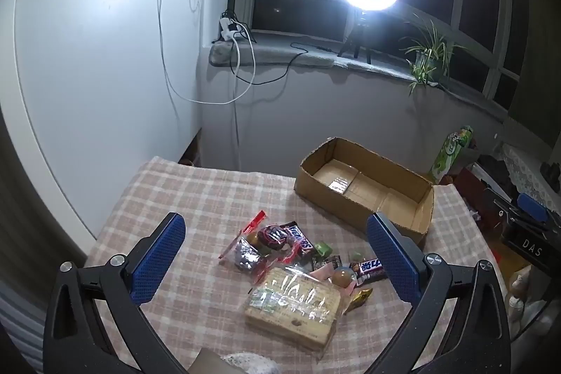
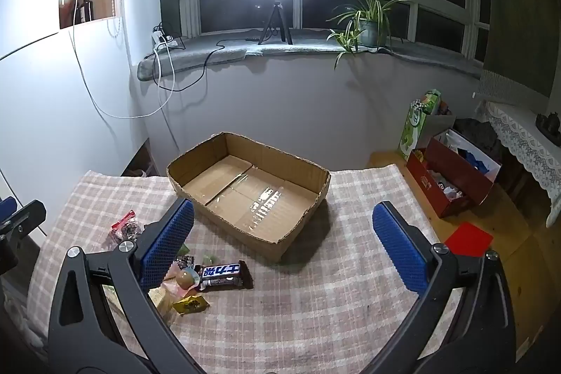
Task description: Organize snacks
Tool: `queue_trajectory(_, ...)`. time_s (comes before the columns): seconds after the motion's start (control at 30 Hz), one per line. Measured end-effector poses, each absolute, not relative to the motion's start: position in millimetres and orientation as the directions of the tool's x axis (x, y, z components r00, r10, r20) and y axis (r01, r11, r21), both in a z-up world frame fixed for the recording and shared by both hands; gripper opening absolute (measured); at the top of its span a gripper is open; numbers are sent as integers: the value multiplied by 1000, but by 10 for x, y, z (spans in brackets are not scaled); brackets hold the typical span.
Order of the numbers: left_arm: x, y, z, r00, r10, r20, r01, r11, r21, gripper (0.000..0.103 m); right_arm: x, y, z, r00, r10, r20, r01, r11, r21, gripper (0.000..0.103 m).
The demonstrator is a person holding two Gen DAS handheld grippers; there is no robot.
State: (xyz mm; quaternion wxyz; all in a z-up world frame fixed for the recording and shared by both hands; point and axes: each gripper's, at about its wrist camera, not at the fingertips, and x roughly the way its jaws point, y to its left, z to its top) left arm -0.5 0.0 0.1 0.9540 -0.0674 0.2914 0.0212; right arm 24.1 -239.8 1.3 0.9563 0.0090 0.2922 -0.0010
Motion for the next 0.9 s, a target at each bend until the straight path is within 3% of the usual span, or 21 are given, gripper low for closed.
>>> queue_trajectory(0.9, -23, -44, -2, 817, 2, -576, -71, 993, -98, 102, 213, -2405, -71, 821, 1, -571, 9, 1000, 14, 103)
